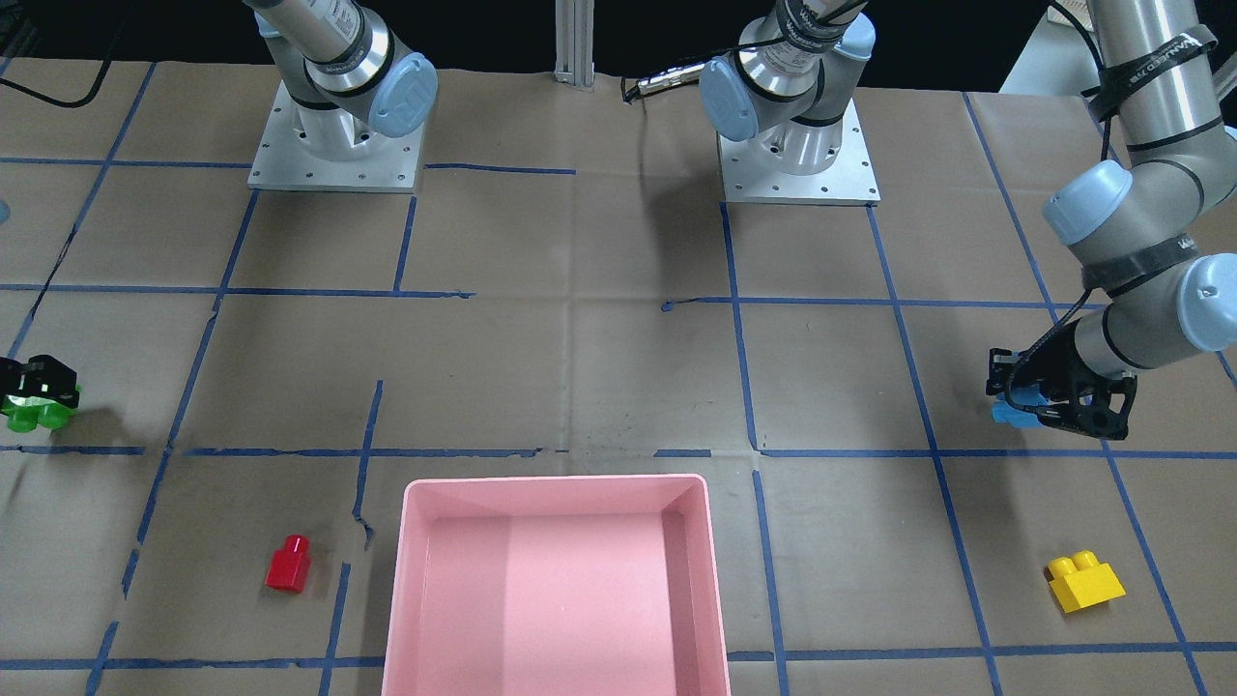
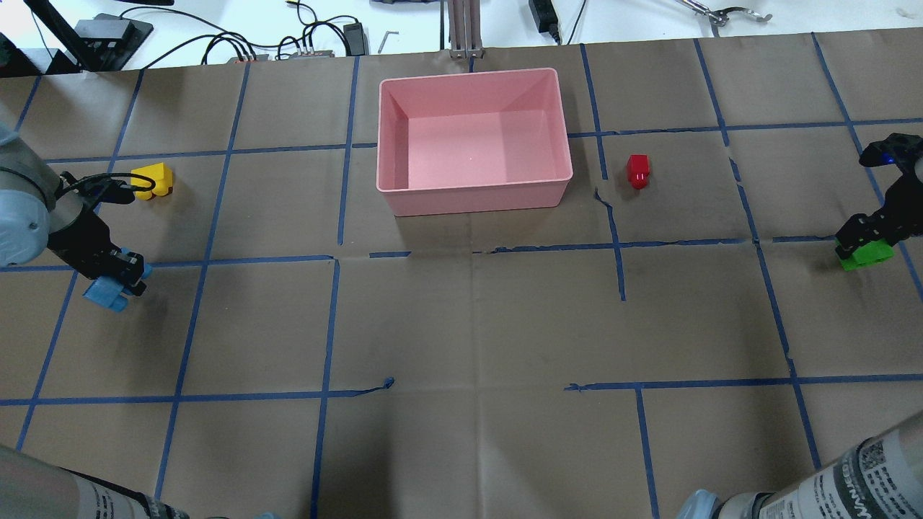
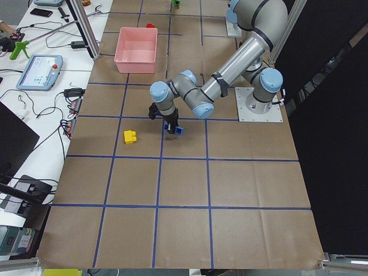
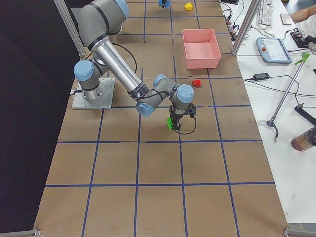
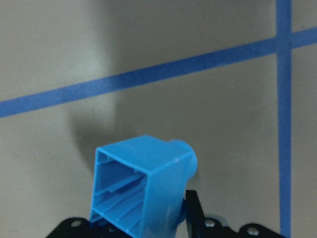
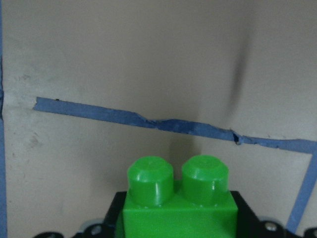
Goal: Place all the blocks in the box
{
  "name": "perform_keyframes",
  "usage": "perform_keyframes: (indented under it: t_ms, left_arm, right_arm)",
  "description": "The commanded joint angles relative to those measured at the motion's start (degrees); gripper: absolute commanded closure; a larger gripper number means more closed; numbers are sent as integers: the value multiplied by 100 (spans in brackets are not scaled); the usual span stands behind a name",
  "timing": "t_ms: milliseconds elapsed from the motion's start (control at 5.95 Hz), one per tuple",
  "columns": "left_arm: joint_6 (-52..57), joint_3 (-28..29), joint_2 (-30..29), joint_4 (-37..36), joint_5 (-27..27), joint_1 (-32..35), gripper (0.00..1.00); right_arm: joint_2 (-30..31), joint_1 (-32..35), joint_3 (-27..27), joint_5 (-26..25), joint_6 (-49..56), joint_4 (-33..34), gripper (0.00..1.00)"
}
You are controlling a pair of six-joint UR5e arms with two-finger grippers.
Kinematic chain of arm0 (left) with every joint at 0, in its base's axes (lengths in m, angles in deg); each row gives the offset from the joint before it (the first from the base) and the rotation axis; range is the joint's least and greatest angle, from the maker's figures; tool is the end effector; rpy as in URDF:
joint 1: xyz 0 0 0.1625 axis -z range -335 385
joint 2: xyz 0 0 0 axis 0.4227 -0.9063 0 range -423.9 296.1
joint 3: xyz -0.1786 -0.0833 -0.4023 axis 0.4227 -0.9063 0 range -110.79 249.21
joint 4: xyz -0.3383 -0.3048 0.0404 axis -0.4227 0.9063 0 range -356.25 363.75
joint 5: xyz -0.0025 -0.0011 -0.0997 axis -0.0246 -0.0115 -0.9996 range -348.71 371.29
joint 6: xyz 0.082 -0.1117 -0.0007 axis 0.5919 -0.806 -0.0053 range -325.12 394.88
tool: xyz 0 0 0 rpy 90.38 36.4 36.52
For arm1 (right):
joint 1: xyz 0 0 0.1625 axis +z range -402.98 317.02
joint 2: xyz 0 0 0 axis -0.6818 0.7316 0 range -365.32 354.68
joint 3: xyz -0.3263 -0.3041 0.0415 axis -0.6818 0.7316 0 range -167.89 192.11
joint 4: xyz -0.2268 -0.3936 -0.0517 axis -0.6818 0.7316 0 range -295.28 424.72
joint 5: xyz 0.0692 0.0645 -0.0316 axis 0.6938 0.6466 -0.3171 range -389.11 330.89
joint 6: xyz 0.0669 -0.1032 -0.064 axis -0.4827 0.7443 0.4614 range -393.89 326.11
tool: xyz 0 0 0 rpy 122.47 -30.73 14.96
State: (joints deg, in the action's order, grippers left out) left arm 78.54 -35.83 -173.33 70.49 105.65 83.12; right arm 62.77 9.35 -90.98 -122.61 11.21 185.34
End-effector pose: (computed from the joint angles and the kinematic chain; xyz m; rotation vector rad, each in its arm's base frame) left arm 0.2025 -0.5577 0.1826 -0.3261 -3.0489 -0.3092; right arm -0.2765 -0.5626 0.1816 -0.2067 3.1263 0.1530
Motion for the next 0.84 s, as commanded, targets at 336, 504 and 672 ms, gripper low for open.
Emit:
perform_keyframes:
  t_ms: [336,504,672]
  left_arm:
    - [-2019,692,361,419,-479,1530,100]
    - [-2994,1165,283,419,-845,2128,100]
    - [-4039,1518,73,376,-1397,2551,100]
  right_arm:
    - [943,820,1705,24,-1491,-3024,55]
    - [917,901,2061,33,-1670,-3505,55]
    - [899,989,2248,50,-1819,-3805,55]
